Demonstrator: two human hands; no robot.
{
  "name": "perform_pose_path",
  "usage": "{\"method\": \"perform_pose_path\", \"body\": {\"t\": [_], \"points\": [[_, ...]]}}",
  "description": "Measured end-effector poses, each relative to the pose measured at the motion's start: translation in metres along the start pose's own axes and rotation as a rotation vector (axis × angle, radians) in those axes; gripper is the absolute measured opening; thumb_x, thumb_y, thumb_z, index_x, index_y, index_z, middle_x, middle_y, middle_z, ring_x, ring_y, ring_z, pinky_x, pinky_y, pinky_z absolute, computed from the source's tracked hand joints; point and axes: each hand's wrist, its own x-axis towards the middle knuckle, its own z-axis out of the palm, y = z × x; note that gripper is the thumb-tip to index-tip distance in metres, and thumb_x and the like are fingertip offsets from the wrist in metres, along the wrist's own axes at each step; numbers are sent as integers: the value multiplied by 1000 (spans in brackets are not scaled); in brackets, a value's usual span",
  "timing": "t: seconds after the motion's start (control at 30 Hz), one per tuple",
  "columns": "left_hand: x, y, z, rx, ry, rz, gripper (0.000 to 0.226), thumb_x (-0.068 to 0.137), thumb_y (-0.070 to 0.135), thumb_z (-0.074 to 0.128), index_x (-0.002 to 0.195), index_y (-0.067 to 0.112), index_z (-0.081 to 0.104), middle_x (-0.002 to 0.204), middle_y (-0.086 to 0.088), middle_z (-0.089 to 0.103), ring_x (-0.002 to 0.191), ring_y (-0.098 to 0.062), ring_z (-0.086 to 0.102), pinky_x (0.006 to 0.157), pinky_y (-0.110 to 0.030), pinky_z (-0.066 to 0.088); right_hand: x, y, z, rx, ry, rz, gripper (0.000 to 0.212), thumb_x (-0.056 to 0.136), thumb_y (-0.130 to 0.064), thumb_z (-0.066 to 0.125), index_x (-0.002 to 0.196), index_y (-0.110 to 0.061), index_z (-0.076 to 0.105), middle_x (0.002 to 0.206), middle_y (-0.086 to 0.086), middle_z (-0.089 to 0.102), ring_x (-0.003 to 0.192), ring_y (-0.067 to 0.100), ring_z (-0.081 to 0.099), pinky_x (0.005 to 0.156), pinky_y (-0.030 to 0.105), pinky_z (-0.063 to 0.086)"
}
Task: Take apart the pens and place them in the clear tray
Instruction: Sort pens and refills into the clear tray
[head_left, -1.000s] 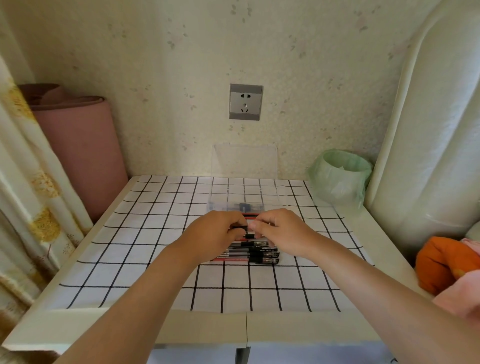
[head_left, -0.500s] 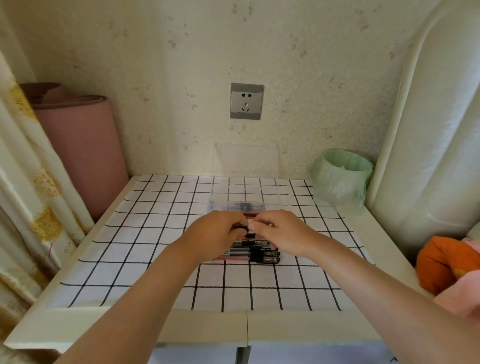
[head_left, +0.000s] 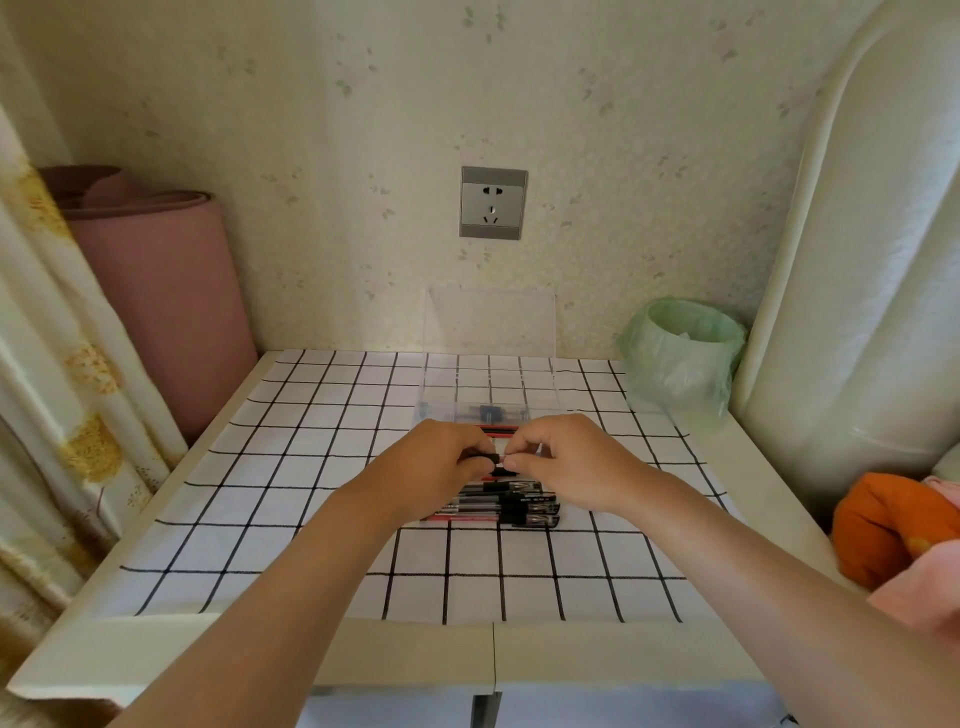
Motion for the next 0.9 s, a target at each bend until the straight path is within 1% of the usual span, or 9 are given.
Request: {"method": "perform_pose_path", "body": {"t": [0.17,0.23,0.27,0.33,0.43,0.5,0.57,0.7,0.9], "points": [[2,0,-1,33,2,25,13,91,26,65,103,26,71,87,13,67,78,-2,61,72,-17,50,2,4,2,40,-61,58,15,92,-36,63,84,-27,72,76,-2,69,54,0,53,61,29,46],[2,0,0,43,10,15,14,91,27,65,104,26,70,82,13,64,75,-4,61,69,-20,51,1,4,0,37,-59,73,14,92,-40,63,92,-30,72,77,-9,67,57,-3,54,62,27,48],[3,1,1,53,14,3,14,92,28,64,105,27,69,78,14,61,72,-5,60,66,-19,50,0,4,-2,28,-52,79,15,92,-42,62,98,-33,72,80,-13,65,59,-5,54,61,24,44],[4,0,3,70,15,-28,15,93,28,61,107,27,67,76,14,58,70,-7,60,65,-20,51,-2,4,-9,22,-23,101,22,95,-44,56,108,-32,69,90,-12,66,63,-3,54,61,23,41],[6,-1,7,76,12,-68,18,96,26,57,112,27,65,78,15,56,67,-6,57,57,-15,43,-3,13,-22,-147,22,168,21,98,-40,50,97,-28,68,89,-9,68,75,8,60,70,32,50],[6,0,8,78,2,-81,19,97,26,55,114,25,65,84,12,59,68,-4,55,58,-13,41,-6,22,-28,-350,-40,247,15,94,-37,53,92,-32,67,89,-13,66,87,12,62,73,30,49],[6,3,9,97,-21,-69,20,97,26,54,113,24,67,92,8,63,76,-5,58,68,-18,48,-10,27,-29,-445,-143,311,9,87,-38,61,92,-34,68,88,-17,62,90,11,60,71,28,46],[5,5,11,127,-60,-42,19,97,29,54,111,29,67,94,9,65,80,-5,58,72,-19,49,-11,27,-26,-462,-172,321,22,76,-42,74,95,-33,69,82,-19,55,84,7,55,62,24,38],[6,5,13,173,-48,-28,20,97,34,52,112,33,66,90,14,62,76,-4,55,67,-20,45,-9,27,-20,-533,-199,278,15,78,-39,72,91,-32,71,94,-14,67,89,11,61,68,26,44]]}}
